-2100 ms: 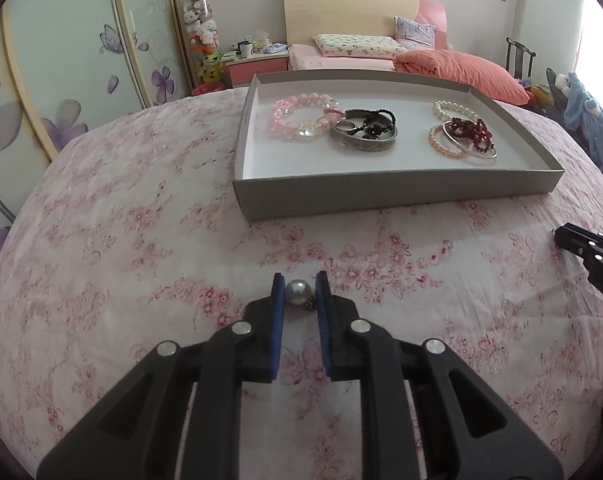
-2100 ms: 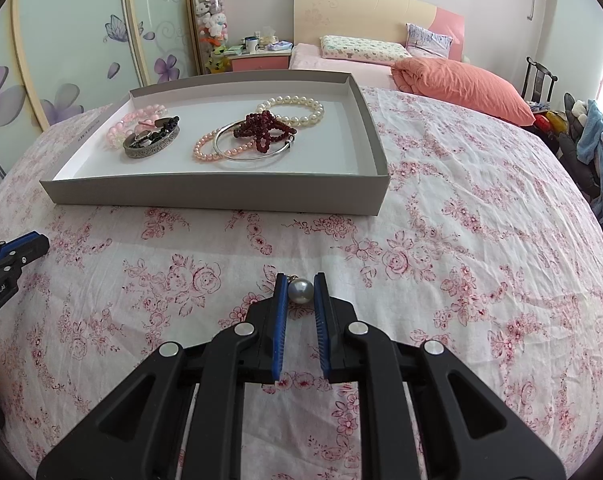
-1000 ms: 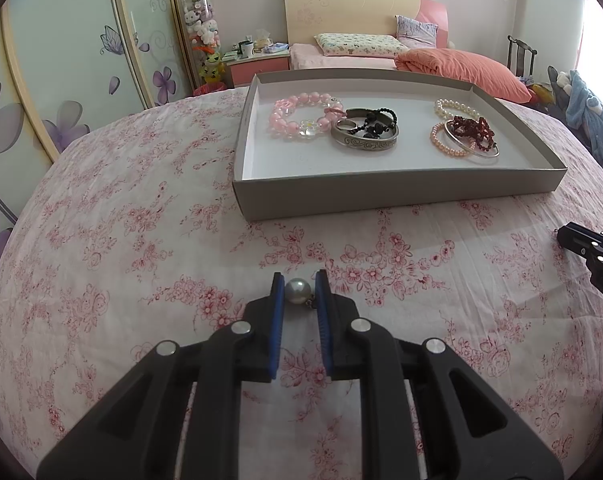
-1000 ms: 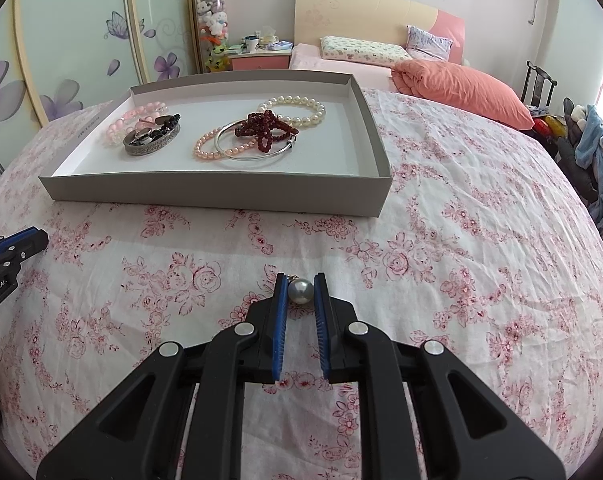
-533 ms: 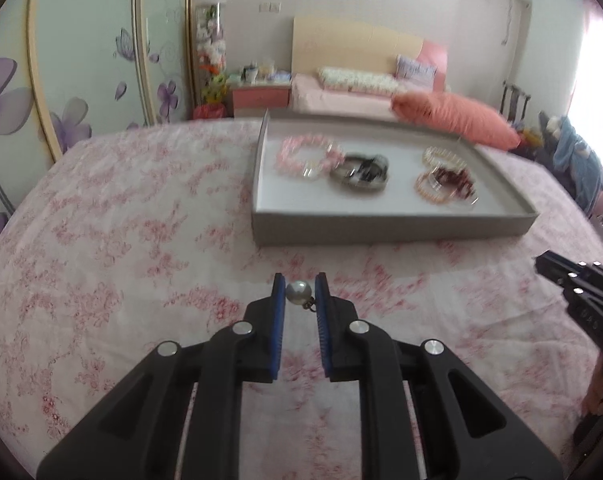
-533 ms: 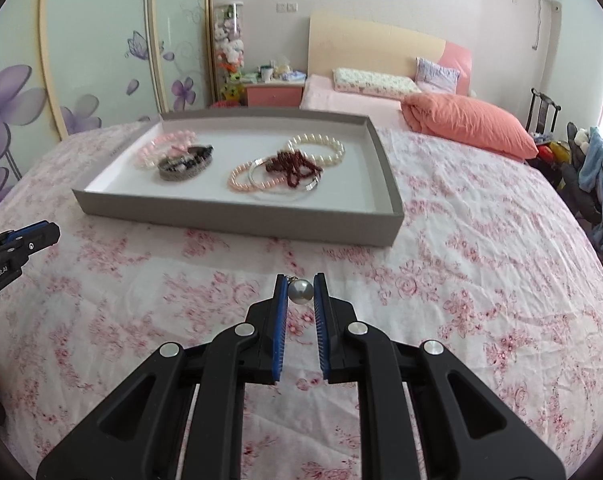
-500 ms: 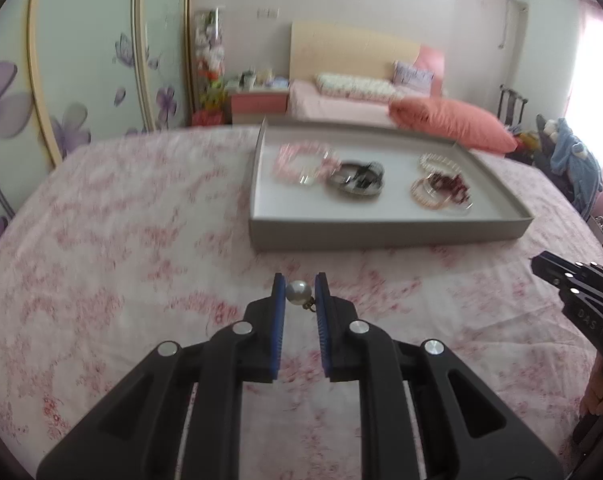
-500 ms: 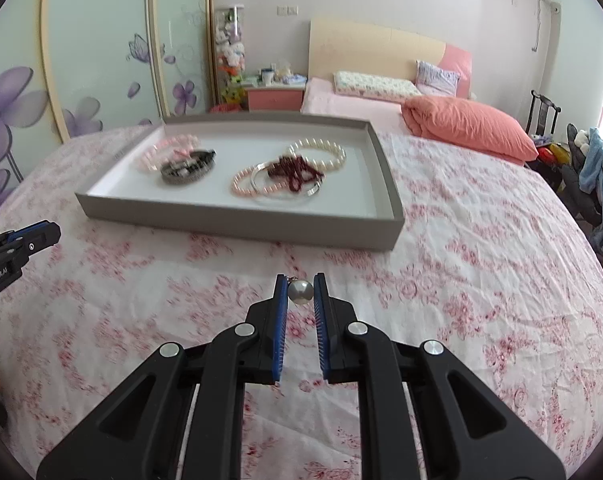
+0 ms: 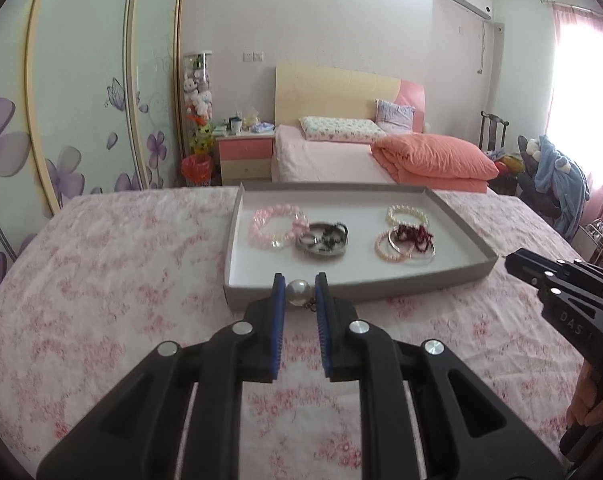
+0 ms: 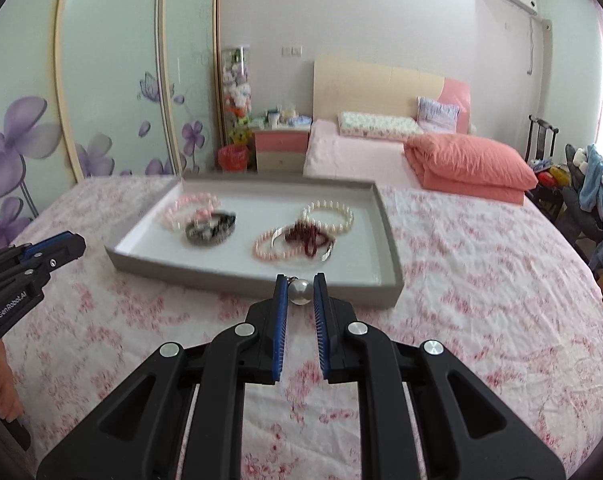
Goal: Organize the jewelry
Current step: 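Carry both pearl earrings into the grey tray and open both tools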
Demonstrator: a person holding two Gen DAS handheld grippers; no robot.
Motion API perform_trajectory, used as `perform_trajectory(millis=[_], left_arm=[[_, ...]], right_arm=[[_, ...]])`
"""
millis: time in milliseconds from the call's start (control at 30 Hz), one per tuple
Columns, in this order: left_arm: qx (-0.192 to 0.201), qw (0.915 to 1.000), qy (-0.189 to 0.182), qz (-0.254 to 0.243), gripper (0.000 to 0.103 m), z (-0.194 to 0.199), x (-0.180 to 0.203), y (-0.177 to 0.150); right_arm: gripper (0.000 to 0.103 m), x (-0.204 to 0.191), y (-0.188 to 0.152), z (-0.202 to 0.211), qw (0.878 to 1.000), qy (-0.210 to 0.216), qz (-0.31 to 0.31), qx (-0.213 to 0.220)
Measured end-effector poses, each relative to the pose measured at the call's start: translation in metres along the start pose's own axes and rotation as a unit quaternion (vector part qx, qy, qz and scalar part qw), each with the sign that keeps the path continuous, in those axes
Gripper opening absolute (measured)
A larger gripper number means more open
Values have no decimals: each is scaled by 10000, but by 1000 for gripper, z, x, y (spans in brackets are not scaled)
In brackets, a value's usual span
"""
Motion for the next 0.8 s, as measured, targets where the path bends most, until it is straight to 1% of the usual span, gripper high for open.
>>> perform_trajectory(millis=[200,300,400,500,567,800], left_arm=[[363,9993,106,12,16,2,-2,36],[488,9988,106,4,16,-2,0,49],[521,9986,76,-17,16,-13,4,59],[454,9989,117,-47,16,-29,6,64],[407,9991,128,-74,16,-38,8,67],[277,9996,73,-61,16,-76,11,76]], right_arm=[[14,4,41,15,9973,57,-195,706],[14,5,56,15,9953,61,-246,937],[14,3,70,7,9936,127,-289,1086],[14,4,77,-5,9932,157,-294,1114],[14,5,80,-18,9936,218,-360,1052],[14,7,78,-61,9954,362,-604,655]])
Point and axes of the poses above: each gripper's, at about its wrist camera, not at the fingertips, and z roughly against the way its jaws point, x to its right, y to its top, the point moved 8 cm from there along -z, roughly the way its jaws point, and after that the axes turned 5 degrees about -z, right-handed, at the moved point
